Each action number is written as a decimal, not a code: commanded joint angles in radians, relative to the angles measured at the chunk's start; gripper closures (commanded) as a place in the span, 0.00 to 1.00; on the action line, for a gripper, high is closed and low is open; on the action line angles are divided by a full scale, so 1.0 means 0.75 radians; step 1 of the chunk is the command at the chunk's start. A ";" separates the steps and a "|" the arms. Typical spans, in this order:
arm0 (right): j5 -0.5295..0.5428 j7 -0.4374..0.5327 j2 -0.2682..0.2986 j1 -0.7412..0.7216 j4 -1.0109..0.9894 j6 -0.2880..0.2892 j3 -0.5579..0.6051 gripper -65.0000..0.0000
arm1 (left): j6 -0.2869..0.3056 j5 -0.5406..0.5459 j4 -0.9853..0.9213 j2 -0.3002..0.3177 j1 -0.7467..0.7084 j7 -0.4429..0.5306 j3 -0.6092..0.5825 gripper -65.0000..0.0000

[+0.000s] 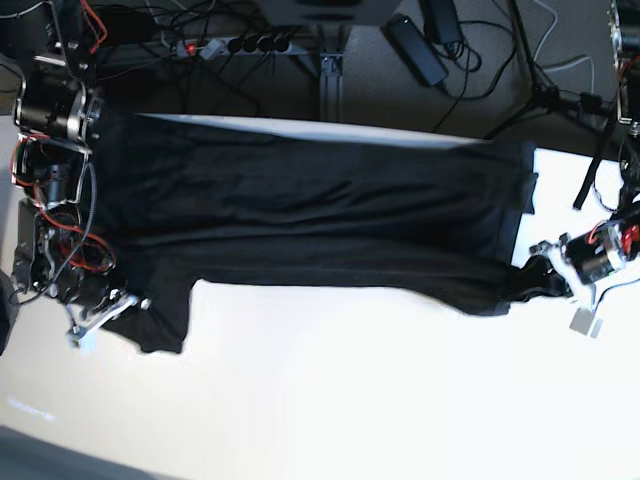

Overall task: Fold the T-shirt properly
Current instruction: 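Grasp the sleeve end with the right gripper and fold it inward, then regrasp the folded shirt ends with both grippers, then pull the left gripper's end away, stretching the rolled shirt diagonally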

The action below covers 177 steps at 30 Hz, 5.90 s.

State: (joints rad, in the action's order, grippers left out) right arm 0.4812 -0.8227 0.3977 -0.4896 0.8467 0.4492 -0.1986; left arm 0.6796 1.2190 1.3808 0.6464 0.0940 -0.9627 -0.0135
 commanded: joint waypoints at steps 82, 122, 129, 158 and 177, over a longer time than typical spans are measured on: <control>0.277 -0.106 0.001 0.965 1.374 0.067 -0.567 0.36 | 0.025 -0.131 -0.071 -0.156 -0.457 0.154 0.350 0.38; 0.276 -0.137 -0.002 0.969 1.374 0.066 -0.568 0.36 | 0.025 -0.587 -0.413 -0.189 0.098 0.401 0.158 1.00; 0.277 -0.136 -0.002 0.968 1.374 0.066 -0.568 0.36 | 0.025 -0.646 -0.568 -0.160 0.307 0.424 0.100 1.00; 0.307 -0.159 0.001 0.975 1.374 0.066 -0.568 0.36 | -0.073 -0.512 -0.198 -0.120 0.622 0.039 -0.104 1.00; 0.301 -0.155 -0.004 0.960 1.374 0.066 -0.568 0.36 | -0.063 -0.894 0.445 -0.513 0.150 0.123 -0.500 1.00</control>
State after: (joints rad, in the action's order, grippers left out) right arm 0.6956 -0.9627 0.3794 0.2378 1.8614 0.4522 -0.6151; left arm 0.6247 0.5266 1.6985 0.2626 0.1825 -0.9039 -0.3965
